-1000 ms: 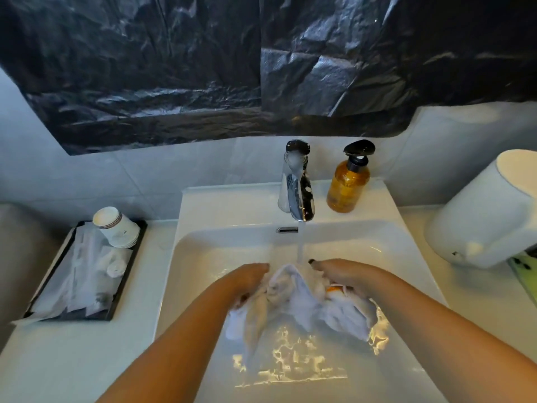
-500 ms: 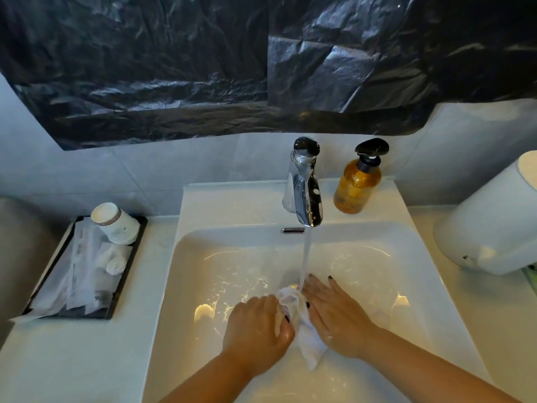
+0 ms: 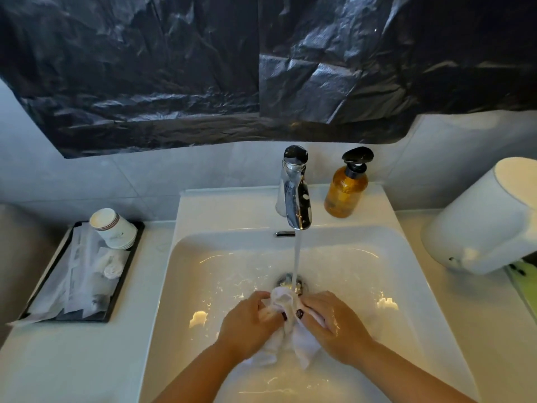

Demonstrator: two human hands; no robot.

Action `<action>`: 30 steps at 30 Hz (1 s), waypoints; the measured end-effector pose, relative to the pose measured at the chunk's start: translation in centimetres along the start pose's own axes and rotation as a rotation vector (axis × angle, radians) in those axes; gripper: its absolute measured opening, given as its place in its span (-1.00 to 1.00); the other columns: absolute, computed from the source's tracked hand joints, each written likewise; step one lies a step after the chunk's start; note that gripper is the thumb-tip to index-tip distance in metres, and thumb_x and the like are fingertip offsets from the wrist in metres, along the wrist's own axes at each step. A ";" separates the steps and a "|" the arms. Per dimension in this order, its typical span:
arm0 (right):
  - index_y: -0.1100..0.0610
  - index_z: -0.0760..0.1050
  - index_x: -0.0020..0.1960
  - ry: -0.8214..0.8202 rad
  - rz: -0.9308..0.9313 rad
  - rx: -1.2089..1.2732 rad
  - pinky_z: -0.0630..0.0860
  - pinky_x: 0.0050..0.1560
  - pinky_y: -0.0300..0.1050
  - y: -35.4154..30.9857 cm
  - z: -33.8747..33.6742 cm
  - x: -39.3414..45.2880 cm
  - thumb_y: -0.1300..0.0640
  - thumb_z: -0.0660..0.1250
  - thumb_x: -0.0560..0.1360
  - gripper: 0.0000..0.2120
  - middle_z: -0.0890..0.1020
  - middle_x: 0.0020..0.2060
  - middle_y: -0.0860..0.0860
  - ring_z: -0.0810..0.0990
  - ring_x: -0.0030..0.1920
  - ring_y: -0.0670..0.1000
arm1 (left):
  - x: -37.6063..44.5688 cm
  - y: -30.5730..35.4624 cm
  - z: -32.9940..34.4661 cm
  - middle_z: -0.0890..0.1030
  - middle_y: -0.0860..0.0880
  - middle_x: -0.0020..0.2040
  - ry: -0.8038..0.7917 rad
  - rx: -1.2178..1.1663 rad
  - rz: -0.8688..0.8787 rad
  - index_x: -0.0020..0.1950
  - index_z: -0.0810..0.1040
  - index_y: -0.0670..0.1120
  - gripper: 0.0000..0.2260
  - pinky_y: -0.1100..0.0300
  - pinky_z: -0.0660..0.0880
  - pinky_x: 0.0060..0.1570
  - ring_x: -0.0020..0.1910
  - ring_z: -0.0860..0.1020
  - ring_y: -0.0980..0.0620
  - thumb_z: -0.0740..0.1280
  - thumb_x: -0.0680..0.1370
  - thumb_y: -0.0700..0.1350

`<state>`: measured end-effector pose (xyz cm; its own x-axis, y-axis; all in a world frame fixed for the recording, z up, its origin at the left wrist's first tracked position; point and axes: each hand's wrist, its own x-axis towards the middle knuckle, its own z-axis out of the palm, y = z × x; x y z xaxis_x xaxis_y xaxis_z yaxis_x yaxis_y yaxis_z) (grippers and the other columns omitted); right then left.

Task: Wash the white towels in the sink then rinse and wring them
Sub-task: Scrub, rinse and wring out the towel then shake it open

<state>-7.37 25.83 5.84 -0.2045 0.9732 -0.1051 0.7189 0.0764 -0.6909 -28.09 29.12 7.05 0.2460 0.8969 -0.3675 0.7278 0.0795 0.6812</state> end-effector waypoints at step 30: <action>0.05 0.55 -0.06 0.187 0.279 0.204 0.37 -0.17 -0.31 -5.2 -10.0 -1.6 0.23 0.17 0.60 -0.79 0.59 -0.18 -0.10 0.52 -0.16 -0.10 | -3.3 5.2 -7.0 0.46 0.00 -0.40 0.295 -0.382 0.248 -0.30 0.52 -0.16 -0.67 0.18 0.30 -0.30 -0.37 0.37 0.11 0.31 0.63 -0.05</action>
<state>-4.16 26.06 16.80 0.1183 0.9747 -0.1894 0.5793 -0.2227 -0.7841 -29.59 29.61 16.20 0.1510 0.9885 -0.0105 0.3724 -0.0471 0.9269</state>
